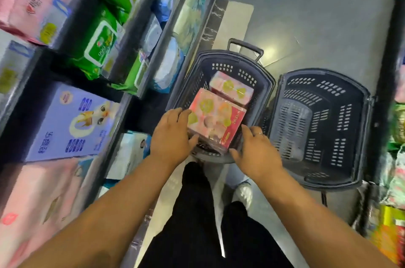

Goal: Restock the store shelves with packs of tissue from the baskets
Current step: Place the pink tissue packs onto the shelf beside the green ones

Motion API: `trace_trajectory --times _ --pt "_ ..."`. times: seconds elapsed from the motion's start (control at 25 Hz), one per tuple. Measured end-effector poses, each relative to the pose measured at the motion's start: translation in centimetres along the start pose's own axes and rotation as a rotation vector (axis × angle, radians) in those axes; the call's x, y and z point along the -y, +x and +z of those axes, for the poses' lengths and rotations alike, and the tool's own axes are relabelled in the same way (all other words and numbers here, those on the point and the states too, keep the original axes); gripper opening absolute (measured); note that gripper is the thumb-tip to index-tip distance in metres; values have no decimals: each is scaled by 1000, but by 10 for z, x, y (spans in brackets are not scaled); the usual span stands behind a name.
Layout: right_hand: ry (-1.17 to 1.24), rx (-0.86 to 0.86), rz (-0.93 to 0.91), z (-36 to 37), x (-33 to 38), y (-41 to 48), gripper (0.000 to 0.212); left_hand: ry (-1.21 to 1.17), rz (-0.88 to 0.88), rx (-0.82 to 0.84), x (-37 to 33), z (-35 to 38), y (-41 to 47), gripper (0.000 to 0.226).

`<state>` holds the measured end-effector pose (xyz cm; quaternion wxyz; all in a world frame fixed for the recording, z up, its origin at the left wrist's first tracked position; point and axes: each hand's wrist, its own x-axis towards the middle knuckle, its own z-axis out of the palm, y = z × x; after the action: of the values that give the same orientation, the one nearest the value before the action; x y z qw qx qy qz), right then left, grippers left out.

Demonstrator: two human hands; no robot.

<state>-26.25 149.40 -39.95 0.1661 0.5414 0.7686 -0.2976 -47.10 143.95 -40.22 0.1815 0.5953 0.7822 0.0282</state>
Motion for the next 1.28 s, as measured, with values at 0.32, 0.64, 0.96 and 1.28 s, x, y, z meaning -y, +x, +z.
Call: trace_trajectory --times 0.32,0.64,0.96,1.28 --pt "291 71 335 112 -1 163 83 -126 61 285 84 152 130 78" --pt "706 2 642 210 -40 264 134 -300 -129 374 119 268 222 96" --pt "1006 -119 753 225 -46 269 114 -587 -347 470 130 299 241 81" --pt "989 -217 620 131 -10 201 109 -693 -428 286 101 170 190 90"
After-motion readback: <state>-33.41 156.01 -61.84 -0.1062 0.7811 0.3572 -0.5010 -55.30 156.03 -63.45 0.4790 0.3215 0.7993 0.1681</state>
